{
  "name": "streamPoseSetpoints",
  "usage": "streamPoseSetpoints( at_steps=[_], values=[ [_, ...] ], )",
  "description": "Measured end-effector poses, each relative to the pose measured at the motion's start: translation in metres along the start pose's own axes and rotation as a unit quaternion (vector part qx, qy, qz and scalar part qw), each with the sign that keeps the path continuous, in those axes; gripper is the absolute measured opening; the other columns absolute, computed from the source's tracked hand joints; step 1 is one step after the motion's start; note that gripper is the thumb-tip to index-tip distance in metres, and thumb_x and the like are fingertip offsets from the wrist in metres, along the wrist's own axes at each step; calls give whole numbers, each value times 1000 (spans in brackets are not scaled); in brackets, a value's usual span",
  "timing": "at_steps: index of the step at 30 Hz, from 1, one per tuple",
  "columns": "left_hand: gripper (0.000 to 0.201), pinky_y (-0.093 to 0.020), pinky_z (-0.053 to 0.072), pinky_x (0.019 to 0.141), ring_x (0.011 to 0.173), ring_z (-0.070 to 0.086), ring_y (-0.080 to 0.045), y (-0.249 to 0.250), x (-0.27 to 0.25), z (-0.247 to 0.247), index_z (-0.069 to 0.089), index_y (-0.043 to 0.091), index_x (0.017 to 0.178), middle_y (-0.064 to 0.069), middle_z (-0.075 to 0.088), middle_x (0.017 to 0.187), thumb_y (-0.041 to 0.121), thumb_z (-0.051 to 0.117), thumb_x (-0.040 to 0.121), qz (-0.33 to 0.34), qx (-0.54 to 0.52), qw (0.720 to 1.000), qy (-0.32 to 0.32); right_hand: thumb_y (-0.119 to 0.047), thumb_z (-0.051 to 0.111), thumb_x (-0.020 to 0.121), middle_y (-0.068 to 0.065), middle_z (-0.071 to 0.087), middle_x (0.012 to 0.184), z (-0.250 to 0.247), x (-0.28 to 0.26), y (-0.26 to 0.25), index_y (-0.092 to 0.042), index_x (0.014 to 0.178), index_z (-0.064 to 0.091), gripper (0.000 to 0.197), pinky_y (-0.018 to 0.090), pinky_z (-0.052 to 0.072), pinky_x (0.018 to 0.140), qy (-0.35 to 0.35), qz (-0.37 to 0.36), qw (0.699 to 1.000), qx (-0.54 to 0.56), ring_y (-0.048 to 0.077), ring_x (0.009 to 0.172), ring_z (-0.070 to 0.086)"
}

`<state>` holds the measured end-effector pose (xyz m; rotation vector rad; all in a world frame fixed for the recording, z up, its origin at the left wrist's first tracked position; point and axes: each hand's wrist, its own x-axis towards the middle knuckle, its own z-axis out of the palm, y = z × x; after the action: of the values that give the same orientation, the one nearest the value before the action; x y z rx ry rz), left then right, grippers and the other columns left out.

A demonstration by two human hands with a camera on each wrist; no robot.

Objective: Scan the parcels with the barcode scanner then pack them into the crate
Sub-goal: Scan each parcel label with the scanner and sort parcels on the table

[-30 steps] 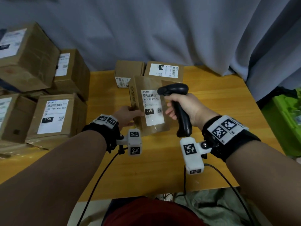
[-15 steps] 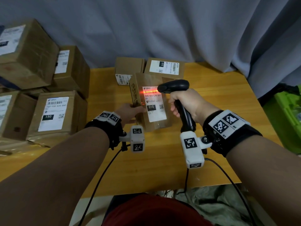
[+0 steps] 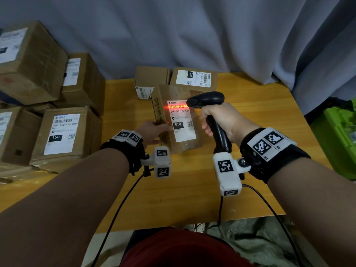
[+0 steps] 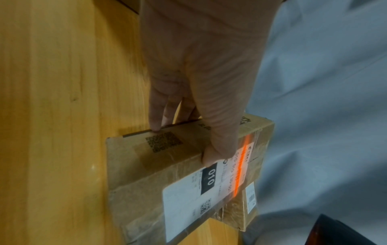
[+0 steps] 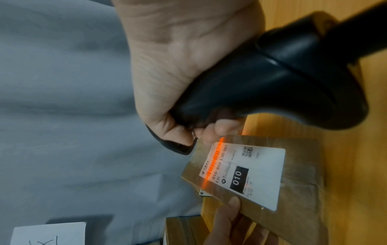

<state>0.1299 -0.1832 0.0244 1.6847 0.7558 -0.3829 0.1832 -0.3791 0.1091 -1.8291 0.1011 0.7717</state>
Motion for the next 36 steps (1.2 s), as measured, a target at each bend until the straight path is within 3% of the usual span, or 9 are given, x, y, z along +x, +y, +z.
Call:
streamPoseSetpoints(
  at_steps=[9,13,17,20,24,26,32,36],
  values=[
    [34,-27,50,76,99,61,-17,2,3,0,59,12,114,-3,67,111,25,69,85,-4,3,1000,2,-5,59,76,10,59,56,0,3,2,-3,67,62,9,22,46,46,8,-7,1000,9,18,43,54],
    [31,-31,51,84,103,61,-19,8,5,0,59,12,112,-4,66,112,24,69,85,0,-8,1000,11,-5,61,81,14,62,60,3,4,-2,1,80,64,7,22,45,44,7,-31,999,27,18,42,53],
    [27,-31,49,85,108,59,-20,17,8,-2,58,15,111,-3,65,114,19,67,86,17,-22,1000,8,-8,63,84,17,63,65,9,10,-8,7,94,65,18,22,44,40,18,-70,997,-22,17,38,54],
    [28,-30,50,83,108,60,-20,20,10,-6,59,14,112,-4,65,115,17,68,85,32,-29,999,25,-10,64,84,16,63,65,10,14,-11,5,90,66,17,23,46,41,30,-86,995,-44,18,41,57],
    [12,-28,49,77,103,61,-20,22,11,-10,61,18,96,-3,67,108,14,65,86,32,-42,997,48,-14,65,82,8,60,53,6,17,-11,-2,77,65,12,26,48,46,55,-80,994,-41,19,42,60],
    [17,-28,50,77,101,62,-19,23,12,-10,62,16,102,-4,67,110,15,66,86,31,-43,997,59,-12,64,81,8,59,51,5,17,-11,-1,79,66,12,26,47,46,50,-71,996,-34,19,41,59],
    [30,-35,52,90,104,62,-24,24,13,-5,59,13,113,-7,67,114,18,68,85,28,-39,997,68,-9,61,81,12,59,55,7,13,-10,0,78,65,10,25,49,46,24,-70,997,-17,21,43,56],
    [26,-39,52,94,105,63,-25,24,12,-4,59,14,108,-8,67,113,19,68,84,25,-30,997,71,-8,61,80,13,58,57,7,12,-8,1,79,65,11,26,49,47,24,-69,997,-9,21,44,56]
  ],
)
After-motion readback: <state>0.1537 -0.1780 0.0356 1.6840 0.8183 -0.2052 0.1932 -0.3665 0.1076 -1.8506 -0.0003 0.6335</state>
